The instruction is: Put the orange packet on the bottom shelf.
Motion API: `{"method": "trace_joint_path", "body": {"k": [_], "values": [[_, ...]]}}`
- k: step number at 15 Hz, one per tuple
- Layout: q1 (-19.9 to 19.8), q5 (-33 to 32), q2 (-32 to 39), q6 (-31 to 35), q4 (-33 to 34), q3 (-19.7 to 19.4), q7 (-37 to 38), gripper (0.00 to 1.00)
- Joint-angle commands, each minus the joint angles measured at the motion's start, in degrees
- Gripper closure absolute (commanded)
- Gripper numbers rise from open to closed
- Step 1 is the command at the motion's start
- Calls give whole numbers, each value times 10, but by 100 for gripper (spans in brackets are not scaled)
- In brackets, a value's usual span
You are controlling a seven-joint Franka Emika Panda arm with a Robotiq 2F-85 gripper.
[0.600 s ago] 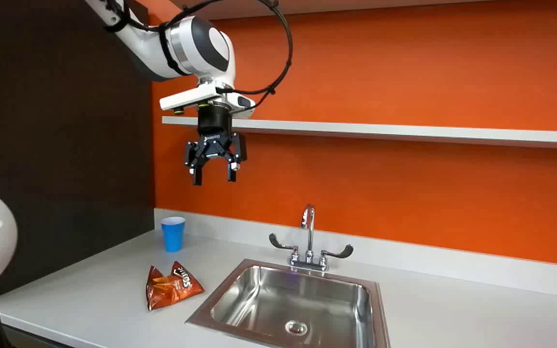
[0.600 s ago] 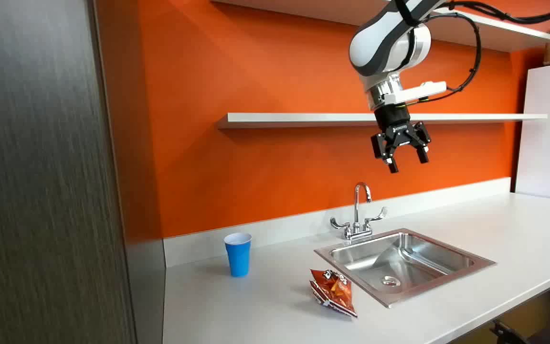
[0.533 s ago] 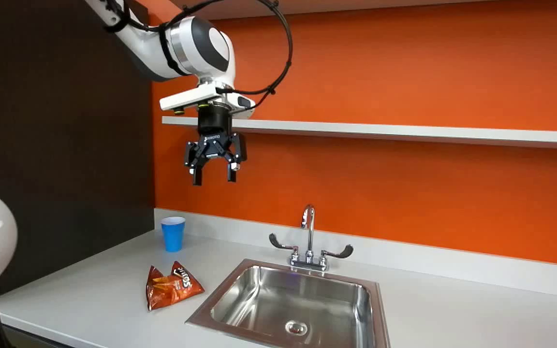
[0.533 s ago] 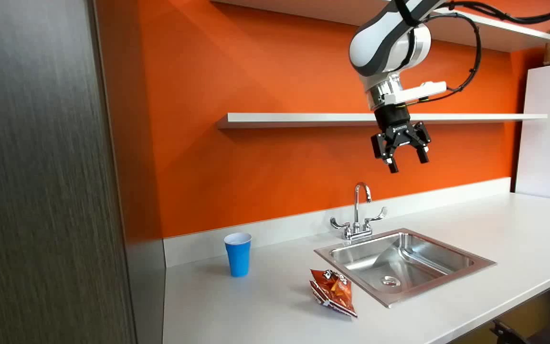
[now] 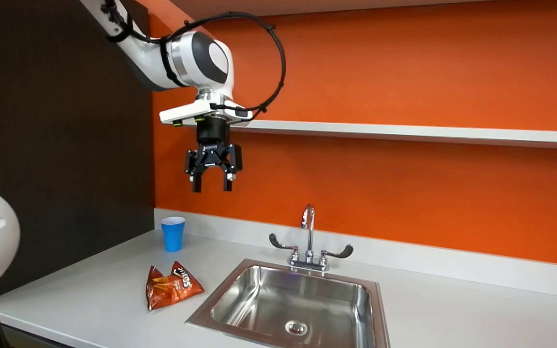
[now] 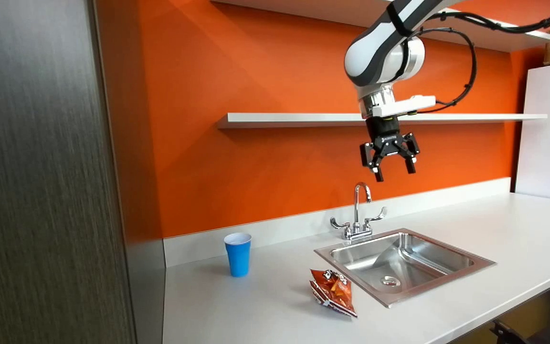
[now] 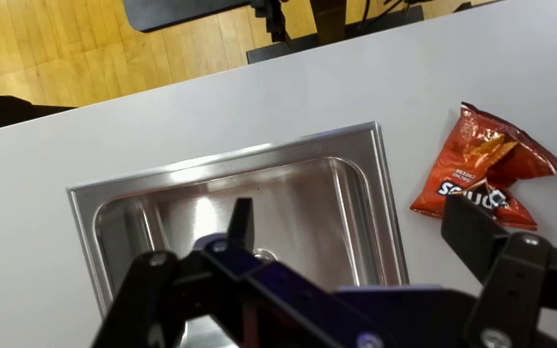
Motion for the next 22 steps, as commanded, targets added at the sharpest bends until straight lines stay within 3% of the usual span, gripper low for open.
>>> {"method": "trace_joint_path", "body": {"k": [1, 9, 22], "values": [[8, 23, 32, 61, -11, 10, 83, 0], [40, 34, 84, 152, -61, 33, 239, 0], [77, 71, 172, 306, -95, 34, 295, 0]]}}
